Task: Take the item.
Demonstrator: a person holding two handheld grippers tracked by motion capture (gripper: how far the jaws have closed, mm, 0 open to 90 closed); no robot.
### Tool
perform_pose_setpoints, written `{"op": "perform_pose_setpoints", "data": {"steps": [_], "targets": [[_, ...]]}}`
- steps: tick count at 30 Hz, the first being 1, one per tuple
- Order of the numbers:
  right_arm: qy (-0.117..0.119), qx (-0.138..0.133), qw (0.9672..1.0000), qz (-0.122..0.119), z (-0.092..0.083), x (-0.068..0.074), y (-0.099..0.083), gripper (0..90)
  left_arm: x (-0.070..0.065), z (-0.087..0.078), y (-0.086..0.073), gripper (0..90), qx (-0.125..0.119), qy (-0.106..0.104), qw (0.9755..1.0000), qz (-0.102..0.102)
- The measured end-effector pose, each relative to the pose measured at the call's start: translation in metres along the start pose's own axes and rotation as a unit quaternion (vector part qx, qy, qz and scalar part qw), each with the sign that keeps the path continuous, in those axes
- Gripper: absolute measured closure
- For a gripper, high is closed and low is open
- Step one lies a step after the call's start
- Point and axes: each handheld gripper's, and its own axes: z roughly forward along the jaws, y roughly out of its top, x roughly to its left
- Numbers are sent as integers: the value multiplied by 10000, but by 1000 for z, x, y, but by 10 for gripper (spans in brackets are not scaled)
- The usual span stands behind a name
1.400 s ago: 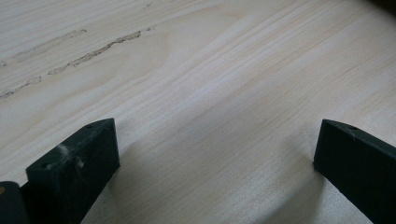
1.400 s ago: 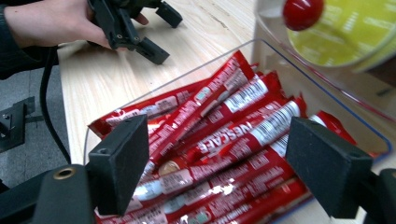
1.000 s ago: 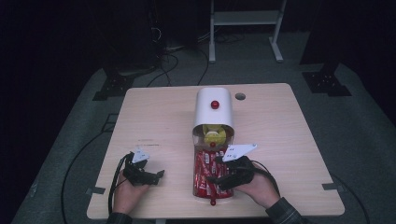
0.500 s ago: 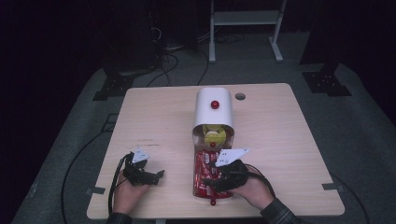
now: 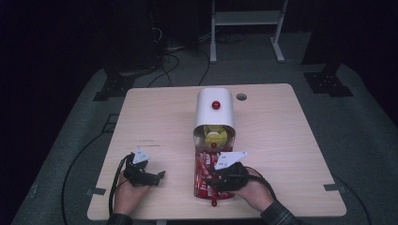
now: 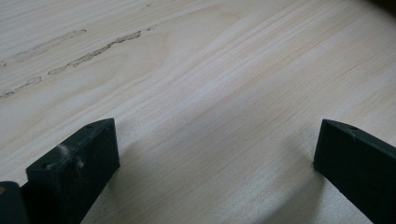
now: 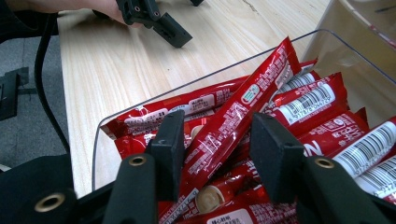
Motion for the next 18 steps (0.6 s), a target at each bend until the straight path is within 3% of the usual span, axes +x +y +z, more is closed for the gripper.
{"op": "perform_pose_setpoints", "data": {"steps": [7,18], "targets": [[77,-2,10000,58,-2,-2,0,691,0,0,0,0,0,0,10000,0],[221,21,9995,215,-2,-4,1,782,0,0,0,0,1,0,10000,2]]}}
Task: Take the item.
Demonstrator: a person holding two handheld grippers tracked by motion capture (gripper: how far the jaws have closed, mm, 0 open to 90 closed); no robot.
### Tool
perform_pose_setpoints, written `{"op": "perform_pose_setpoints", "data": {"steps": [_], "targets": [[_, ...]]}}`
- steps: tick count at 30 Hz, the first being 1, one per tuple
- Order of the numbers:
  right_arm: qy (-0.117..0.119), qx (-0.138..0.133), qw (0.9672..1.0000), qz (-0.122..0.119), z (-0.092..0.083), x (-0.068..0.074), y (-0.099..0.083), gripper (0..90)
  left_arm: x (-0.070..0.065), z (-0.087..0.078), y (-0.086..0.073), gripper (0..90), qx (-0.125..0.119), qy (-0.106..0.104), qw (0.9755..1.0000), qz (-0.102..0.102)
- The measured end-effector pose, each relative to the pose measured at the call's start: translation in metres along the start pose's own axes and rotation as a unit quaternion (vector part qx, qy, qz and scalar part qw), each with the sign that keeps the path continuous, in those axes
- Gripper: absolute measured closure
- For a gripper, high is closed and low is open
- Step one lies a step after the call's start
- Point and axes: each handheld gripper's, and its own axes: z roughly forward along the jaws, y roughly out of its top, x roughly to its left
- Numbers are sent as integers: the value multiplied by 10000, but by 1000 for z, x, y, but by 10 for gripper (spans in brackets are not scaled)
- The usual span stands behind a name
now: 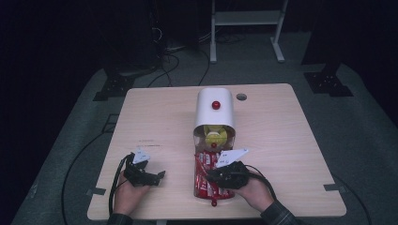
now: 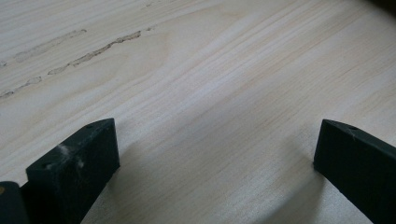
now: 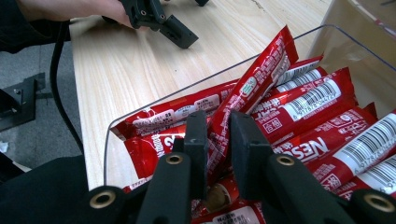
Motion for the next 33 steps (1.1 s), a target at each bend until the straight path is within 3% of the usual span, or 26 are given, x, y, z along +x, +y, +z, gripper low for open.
{"op": "perform_pose_setpoints", "data": {"steps": [12,33], "targets": [[-49,-128,9999,85,-5,-1,2,811,0,0,0,0,0,0,10000,-1],[-10,-447,9987,230,-30,-8,8,833,0,0,0,0,-2,-1,10000,-3]]}}
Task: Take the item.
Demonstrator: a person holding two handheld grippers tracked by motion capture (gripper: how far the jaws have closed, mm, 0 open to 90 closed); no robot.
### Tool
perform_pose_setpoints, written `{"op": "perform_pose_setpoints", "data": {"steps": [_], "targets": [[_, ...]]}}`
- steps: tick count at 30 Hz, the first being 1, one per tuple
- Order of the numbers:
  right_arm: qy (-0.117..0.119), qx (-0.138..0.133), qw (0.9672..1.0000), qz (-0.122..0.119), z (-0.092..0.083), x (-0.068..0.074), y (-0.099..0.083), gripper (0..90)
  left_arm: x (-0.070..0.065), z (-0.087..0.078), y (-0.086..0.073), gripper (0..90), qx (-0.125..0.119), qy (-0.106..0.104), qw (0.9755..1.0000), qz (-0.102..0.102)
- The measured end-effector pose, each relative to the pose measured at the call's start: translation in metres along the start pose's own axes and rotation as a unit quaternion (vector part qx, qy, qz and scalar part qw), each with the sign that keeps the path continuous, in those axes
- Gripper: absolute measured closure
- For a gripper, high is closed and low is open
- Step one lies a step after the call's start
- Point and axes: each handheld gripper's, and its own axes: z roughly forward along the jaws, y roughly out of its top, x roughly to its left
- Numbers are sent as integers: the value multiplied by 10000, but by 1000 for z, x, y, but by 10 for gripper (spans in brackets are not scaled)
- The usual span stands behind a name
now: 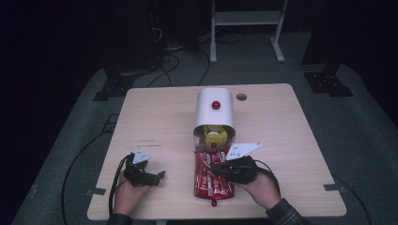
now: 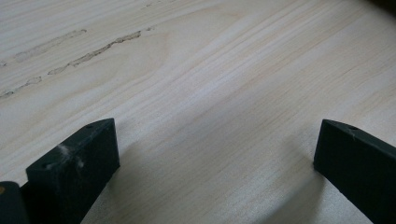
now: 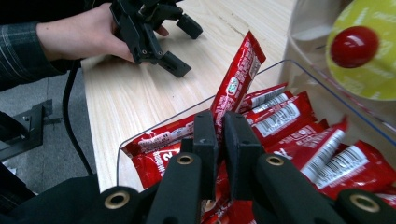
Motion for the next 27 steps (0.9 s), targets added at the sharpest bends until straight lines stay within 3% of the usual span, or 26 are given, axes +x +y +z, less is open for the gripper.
{"op": "perform_pose_setpoints", "data": {"steps": [27], "targets": [[-157,-90,9998,64,-36,-12,-12,852,0,0,0,0,0,1,10000,0]]}}
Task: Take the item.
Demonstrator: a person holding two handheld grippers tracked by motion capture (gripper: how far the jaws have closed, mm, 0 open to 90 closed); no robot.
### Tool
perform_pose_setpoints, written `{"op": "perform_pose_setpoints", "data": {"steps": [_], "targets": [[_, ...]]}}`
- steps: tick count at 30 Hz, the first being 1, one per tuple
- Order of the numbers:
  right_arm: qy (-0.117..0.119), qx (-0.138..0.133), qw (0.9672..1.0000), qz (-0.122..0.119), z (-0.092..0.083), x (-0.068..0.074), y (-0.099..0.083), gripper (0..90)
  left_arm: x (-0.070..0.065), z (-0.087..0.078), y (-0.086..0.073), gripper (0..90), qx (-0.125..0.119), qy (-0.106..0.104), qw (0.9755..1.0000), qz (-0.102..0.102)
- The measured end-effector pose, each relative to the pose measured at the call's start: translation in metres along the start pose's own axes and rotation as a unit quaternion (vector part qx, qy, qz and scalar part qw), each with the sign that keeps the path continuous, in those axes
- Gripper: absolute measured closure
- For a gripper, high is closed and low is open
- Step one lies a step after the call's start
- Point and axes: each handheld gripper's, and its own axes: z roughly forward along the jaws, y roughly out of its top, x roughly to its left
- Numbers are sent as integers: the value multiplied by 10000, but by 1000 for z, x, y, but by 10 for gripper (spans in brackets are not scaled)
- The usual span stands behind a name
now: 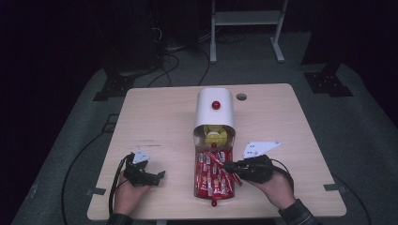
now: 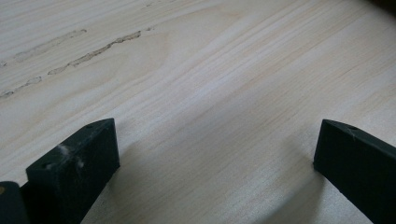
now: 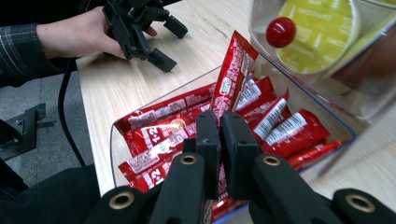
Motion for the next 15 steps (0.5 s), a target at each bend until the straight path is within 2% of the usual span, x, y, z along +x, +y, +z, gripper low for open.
{"op": "perform_pose_setpoints", "data": {"steps": [15], "targets": [[-119,-27,9998,128,-22,-9,-13,859,0,0,0,0,3,8,10000,-9]]}}
